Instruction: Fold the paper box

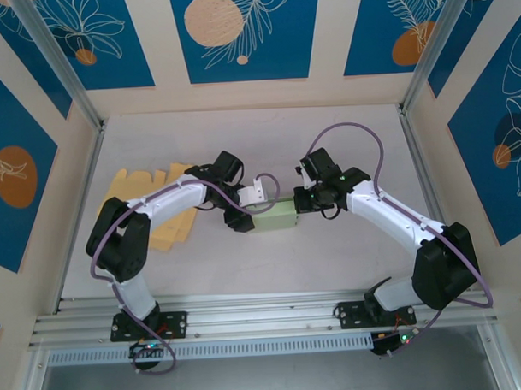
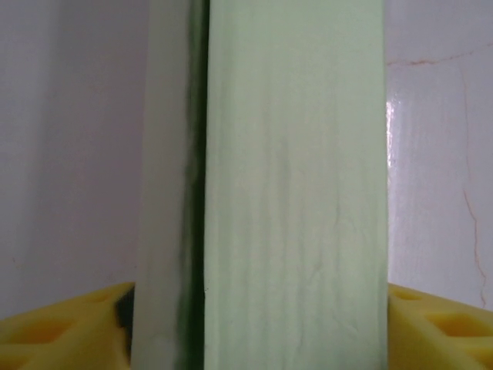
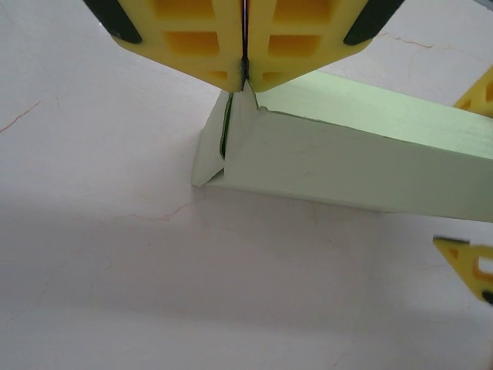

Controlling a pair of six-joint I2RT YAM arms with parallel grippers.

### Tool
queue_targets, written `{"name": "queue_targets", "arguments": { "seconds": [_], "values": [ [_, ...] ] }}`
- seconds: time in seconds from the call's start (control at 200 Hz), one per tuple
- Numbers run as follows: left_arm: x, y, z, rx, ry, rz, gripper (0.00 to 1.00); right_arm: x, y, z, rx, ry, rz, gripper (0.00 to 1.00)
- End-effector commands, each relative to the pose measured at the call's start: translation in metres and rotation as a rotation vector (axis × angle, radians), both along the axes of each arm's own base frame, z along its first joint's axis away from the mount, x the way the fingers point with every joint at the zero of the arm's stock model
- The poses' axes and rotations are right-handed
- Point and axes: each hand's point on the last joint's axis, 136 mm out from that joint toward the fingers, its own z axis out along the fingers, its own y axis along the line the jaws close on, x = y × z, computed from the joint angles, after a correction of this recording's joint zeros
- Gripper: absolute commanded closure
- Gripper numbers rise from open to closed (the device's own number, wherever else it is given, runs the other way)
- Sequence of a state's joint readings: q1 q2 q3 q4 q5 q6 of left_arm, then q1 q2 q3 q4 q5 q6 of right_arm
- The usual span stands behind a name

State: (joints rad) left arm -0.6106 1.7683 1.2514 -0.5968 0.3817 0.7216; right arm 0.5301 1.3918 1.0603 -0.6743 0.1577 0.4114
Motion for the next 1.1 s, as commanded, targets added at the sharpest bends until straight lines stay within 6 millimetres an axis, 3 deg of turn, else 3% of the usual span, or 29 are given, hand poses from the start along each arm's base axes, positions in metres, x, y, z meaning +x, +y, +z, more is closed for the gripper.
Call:
{"name": "queue_targets", "arguments": {
  "seconds": [0.0, 0.04, 0.285, 0.48, 0.55, 0.605, 0.81, 0.945, 1.095],
  "values": [
    [0.001, 0.004, 0.009, -0.014, -0.027, 0.019, 0.09, 0.002, 0.001, 0.006, -0.008, -0.003, 0.001, 0.9],
    [0.003, 0.005, 0.014, -0.024, -0.052, 0.028, 0.0, 0.002, 0.001, 0.006, -0.009, -0.005, 0.002, 0.9],
    [0.011, 0.015, 0.056, -0.116, -0.217, 0.159, 0.0, 0.003, 0.001, 0.004, -0.016, -0.002, 0.001, 0.91],
    [0.017, 0.036, 0.097, -0.185, -0.308, 0.356, 0.0, 0.003, 0.002, 0.005, -0.015, -0.004, 0.005, 0.91],
    [0.016, 0.045, 0.106, -0.189, -0.278, 0.441, 0.07, 0.003, 0.002, 0.006, -0.015, -0.003, 0.005, 0.91],
    [0.014, 0.051, 0.112, -0.193, -0.233, 0.503, 0.2, 0.003, 0.002, 0.006, -0.016, -0.003, 0.005, 0.91],
    [0.004, 0.06, 0.105, -0.145, -0.052, 0.638, 0.39, 0.003, 0.002, 0.006, -0.015, -0.003, 0.005, 0.91],
    [-0.002, 0.057, 0.086, -0.105, 0.038, 0.658, 0.42, 0.003, 0.003, 0.006, -0.01, -0.002, 0.007, 0.91],
    [-0.003, 0.045, 0.083, -0.159, 0.074, 0.633, 0.43, 0.002, 0.003, 0.005, -0.011, 0.002, 0.009, 0.91]
  ]
}}
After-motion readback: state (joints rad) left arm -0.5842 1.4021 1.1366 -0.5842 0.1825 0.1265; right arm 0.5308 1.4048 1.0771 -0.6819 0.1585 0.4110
